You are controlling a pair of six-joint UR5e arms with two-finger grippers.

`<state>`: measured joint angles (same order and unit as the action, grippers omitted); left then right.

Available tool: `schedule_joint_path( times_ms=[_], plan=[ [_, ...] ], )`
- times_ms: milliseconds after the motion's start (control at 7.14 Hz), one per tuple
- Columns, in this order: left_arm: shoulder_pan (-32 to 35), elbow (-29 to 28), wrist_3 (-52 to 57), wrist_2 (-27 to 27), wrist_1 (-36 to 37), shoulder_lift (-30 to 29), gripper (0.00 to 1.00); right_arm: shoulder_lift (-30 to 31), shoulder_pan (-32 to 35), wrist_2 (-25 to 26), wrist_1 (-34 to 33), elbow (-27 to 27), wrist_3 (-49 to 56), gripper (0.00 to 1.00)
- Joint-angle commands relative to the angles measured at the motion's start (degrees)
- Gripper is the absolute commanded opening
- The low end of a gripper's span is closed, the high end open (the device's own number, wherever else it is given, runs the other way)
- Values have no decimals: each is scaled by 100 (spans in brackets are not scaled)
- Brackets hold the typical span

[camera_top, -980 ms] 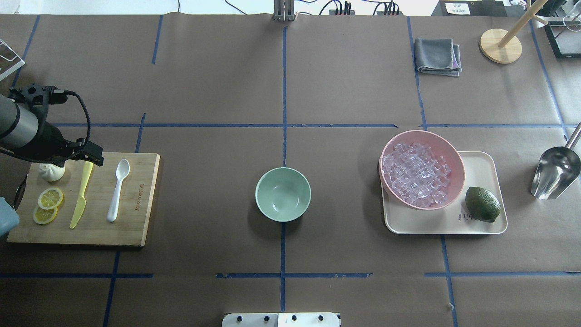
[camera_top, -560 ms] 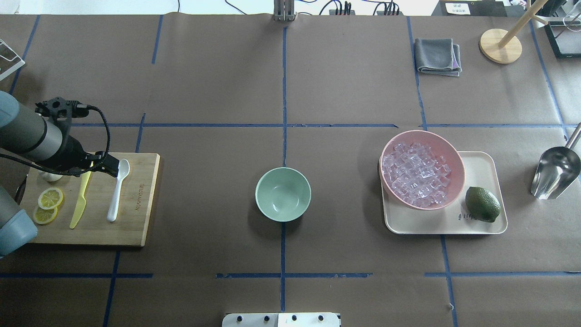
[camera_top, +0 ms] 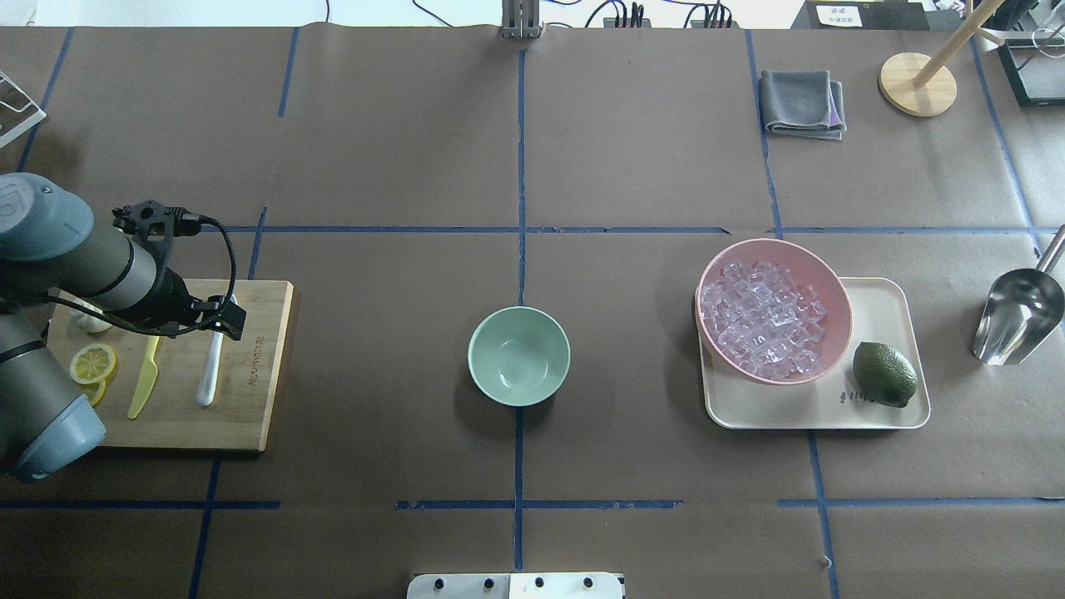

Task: Put spoon and ice into bowl

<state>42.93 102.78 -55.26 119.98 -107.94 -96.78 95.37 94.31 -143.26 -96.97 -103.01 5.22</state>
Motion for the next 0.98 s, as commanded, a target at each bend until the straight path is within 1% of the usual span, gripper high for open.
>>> schedule_joint_path(
  times_ms=[0,140,420,560,700,840],
  plan=[
    [-12,-223,-11,-1,-315,10,92,-9,0,0,3,0,-12,100],
    [-21,-215,-19,8,-315,2,91,-18,0,0,-6,0,-12,100],
    [-47,-215,-11,-1,-306,2,86,-36,0,9,-6,-9,-21,100],
    [-74,-215,-28,-10,-298,2,85,-44,0,9,-6,0,-21,100],
    [-109,-215,-28,-10,-298,2,81,-44,0,18,3,0,-21,100],
    [-100,-215,-20,-10,-298,10,74,-44,0,9,-6,0,-21,100]
  ],
)
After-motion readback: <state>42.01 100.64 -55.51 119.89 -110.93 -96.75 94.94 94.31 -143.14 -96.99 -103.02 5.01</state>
